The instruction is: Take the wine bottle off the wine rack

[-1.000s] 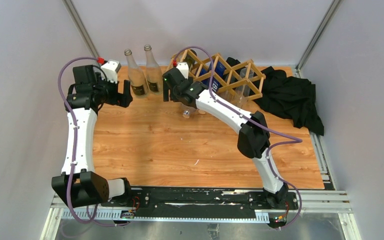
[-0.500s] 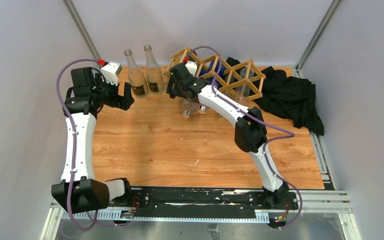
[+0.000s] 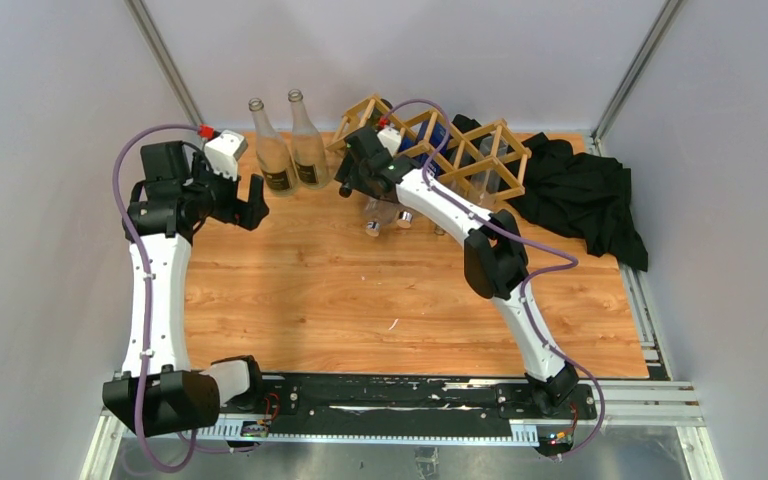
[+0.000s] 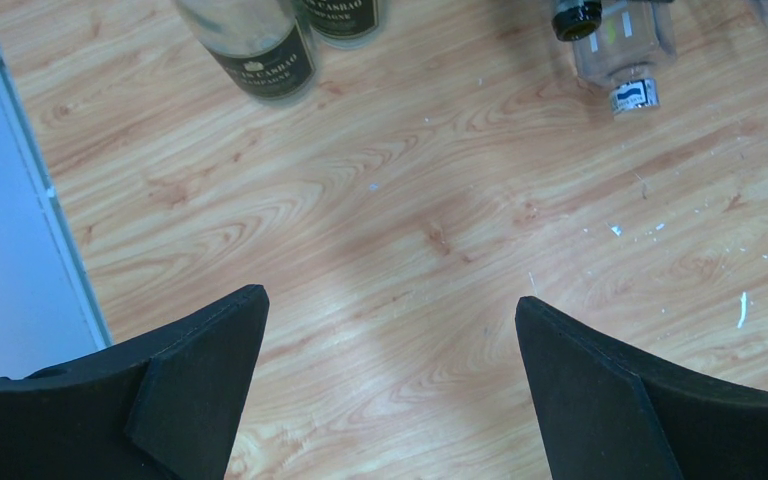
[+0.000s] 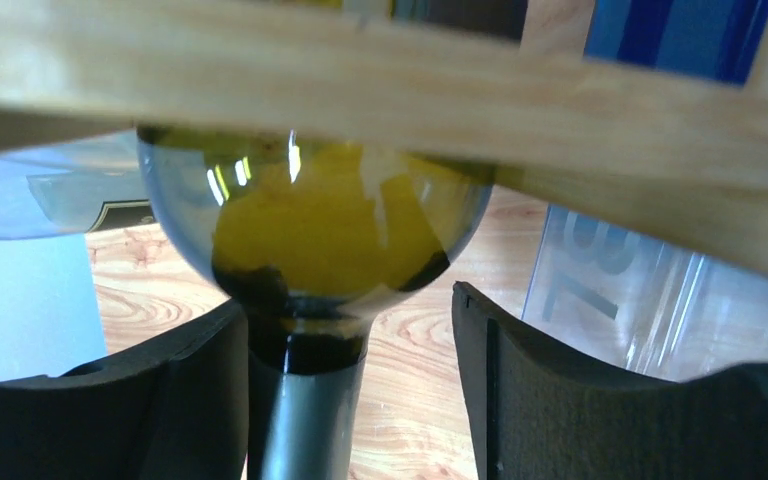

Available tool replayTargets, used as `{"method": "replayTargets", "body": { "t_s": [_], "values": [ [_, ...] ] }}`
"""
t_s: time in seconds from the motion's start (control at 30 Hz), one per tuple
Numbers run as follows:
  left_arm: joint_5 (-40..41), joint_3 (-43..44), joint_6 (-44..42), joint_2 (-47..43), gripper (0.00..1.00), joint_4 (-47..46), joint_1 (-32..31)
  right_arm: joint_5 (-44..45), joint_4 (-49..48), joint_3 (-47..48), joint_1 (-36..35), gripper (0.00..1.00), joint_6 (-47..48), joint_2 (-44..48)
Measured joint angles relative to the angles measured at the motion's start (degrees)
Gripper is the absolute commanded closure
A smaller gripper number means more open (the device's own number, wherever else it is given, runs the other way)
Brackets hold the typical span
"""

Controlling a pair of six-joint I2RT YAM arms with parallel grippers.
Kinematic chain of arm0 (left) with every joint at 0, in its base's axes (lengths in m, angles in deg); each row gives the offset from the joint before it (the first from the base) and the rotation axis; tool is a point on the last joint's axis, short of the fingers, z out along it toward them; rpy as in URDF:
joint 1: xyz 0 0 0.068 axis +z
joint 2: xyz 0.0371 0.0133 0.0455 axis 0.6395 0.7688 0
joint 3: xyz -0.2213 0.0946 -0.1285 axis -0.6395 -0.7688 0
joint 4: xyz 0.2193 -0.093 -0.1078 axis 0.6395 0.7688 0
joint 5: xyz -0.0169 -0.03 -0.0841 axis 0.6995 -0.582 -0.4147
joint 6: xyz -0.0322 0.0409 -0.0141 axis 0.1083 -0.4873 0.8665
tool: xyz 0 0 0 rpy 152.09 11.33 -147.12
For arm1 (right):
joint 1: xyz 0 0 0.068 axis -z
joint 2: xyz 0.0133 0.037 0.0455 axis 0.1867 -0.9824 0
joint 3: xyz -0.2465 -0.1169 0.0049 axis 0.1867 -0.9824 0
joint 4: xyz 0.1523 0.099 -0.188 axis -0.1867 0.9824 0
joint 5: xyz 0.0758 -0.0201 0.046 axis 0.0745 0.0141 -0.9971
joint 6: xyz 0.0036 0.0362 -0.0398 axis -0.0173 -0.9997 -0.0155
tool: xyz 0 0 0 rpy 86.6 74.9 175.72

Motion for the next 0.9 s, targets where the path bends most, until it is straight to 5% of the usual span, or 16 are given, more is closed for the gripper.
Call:
{"method": "replayTargets", "body": {
  "t_s": [0.37,0.73,0.9],
  "values": [
    [-0.6,-1.2,-0.2,-1.6,0.00,1.4,0.0,-0.4,-3.3,0.0,0.6,0.51,-1.1,-0.3],
    [-0.7,-1.4,-0.3,-2.0,0.00,1.5,0.0,-1.3,-6.9,-3.0,0.7,0.98,-3.9,0.6],
    [-0.8,-1.9,-0.7,-2.4,0.00,1.6,0.0,-1.3,-9.6,-5.7,0.6,1.00,-4.5,1.8]
  ]
}}
